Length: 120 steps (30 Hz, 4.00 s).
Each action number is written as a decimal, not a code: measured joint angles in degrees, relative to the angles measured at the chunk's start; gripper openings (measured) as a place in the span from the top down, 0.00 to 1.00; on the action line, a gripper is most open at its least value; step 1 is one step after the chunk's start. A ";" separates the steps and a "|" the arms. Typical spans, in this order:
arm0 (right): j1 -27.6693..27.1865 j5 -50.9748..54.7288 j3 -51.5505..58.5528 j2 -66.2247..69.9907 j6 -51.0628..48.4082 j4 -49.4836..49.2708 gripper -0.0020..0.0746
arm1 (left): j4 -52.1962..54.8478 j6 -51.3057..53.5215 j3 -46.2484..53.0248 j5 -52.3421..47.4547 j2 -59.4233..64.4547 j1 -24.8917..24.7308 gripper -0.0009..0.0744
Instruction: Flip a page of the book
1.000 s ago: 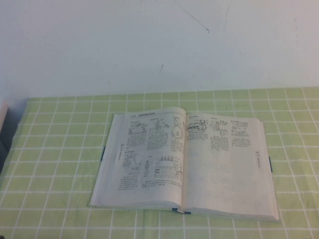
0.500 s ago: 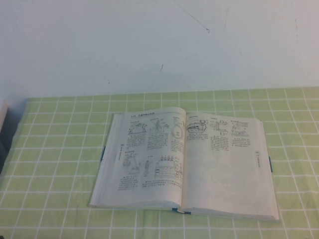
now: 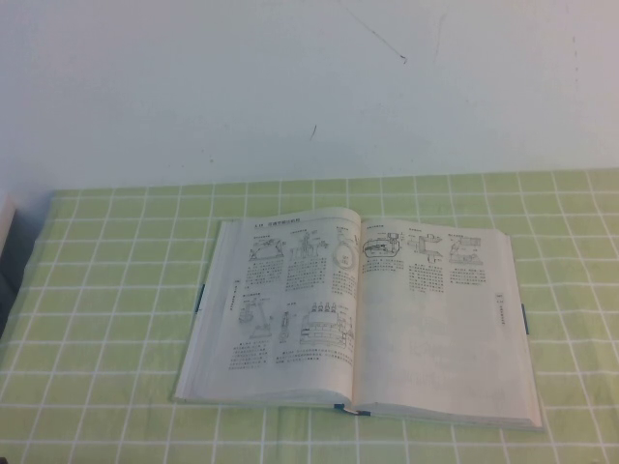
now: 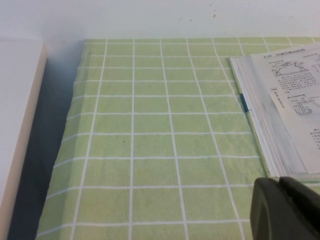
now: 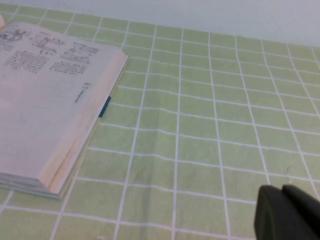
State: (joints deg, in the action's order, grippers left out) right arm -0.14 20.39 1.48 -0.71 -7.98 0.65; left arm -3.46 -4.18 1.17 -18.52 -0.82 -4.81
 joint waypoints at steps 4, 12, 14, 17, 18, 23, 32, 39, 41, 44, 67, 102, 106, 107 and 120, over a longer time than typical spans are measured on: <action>0.00 -0.45 0.00 0.00 0.00 0.22 0.98 | 0.14 0.00 -0.10 0.39 0.00 0.00 0.99; 0.00 -21.33 0.04 0.00 -0.10 0.67 0.98 | 0.27 -0.45 0.21 18.52 0.00 0.00 0.99; 0.00 -29.42 0.04 0.00 -0.10 0.80 0.98 | 0.27 -0.81 0.21 26.61 0.00 0.00 0.99; 0.00 -40.24 0.04 0.00 0.76 0.90 0.98 | 0.27 -1.05 0.21 36.88 0.00 0.00 0.99; 0.00 -42.67 0.04 0.00 1.46 0.90 0.98 | 0.27 -1.05 0.21 40.04 0.00 0.00 0.99; 0.00 -52.97 0.04 0.00 2.93 -0.14 0.98 | 0.27 -1.05 0.21 50.47 0.00 0.00 0.99; 0.00 -41.80 -5.83 0.00 2.63 -0.26 0.98 | -6.99 -1.02 -6.68 35.55 0.00 0.00 0.99; 0.00 -6.72 -25.51 6.10 2.63 -0.65 0.98 | -7.11 -0.17 -22.24 12.69 7.49 0.00 0.99; 0.00 1.15 -29.96 10.13 2.63 -1.43 0.98 | -7.00 -0.04 -25.75 7.09 12.60 0.00 0.99; 0.00 11.44 -36.18 17.53 -0.74 -5.04 0.98 | -7.32 0.99 -30.26 -1.41 20.60 0.00 0.99; 0.00 24.71 -43.35 68.69 -41.53 -42.07 0.97 | -56.42 53.03 -53.75 4.12 84.19 -20.04 0.99; 5.63 19.62 -65.69 112.99 -32.24 -45.37 0.51 | -57.86 52.74 -69.72 7.46 115.22 -24.64 0.99; 5.63 19.58 -65.69 112.99 -32.04 -45.37 0.51 | -56.47 53.13 -69.72 4.66 113.73 -23.95 0.99; 5.63 19.58 -65.78 112.99 -31.98 -45.37 0.51 | -56.07 53.13 -69.72 3.50 113.14 -23.60 0.99; 5.63 20.84 -67.28 113.97 -29.08 -45.37 0.51 | -52.47 51.07 -69.72 -3.90 113.22 -18.89 0.99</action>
State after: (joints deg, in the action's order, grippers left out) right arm 5.49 41.23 -65.80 113.26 -37.06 -44.72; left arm -55.93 46.89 -68.55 -22.43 112.40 -23.71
